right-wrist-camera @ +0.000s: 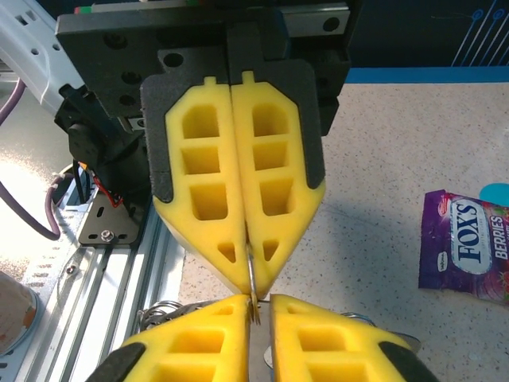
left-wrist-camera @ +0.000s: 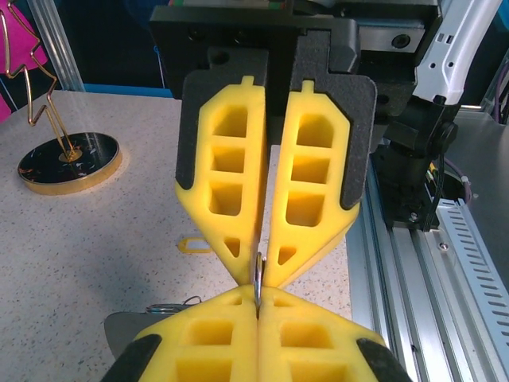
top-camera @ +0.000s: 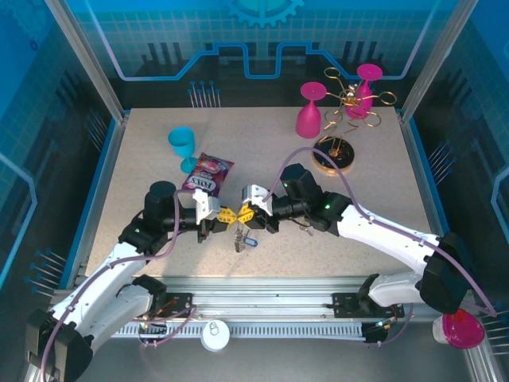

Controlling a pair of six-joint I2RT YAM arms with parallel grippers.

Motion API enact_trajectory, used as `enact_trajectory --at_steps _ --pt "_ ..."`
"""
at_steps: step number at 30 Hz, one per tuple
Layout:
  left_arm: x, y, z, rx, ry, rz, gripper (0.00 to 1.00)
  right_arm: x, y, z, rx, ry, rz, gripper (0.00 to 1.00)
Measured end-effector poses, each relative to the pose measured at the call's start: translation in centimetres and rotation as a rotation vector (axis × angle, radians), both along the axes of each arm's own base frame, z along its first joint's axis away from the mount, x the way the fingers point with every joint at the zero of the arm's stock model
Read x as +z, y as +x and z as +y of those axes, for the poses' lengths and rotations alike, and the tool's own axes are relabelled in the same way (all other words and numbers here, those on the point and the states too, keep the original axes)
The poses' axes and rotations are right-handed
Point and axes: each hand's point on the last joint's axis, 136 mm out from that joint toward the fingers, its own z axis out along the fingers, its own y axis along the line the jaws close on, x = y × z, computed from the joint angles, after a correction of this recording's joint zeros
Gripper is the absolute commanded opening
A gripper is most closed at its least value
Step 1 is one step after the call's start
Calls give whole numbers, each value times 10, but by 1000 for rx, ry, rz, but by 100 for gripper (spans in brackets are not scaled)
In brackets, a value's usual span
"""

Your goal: Put the keys on the keyring

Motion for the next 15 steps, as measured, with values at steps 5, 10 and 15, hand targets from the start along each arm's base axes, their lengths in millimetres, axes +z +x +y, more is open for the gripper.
enact_trajectory --at_steps 5,10,15 --pt "-2 0 0 1 -1 11 0 -1 -1 0 6 -4 -3 0" --pt "-2 0 0 1 -1 14 0 -1 -1 0 6 -4 -2 0" --pt "-2 -1 0 1 -1 15 0 -2 -1 0 5 -8 -6 26"
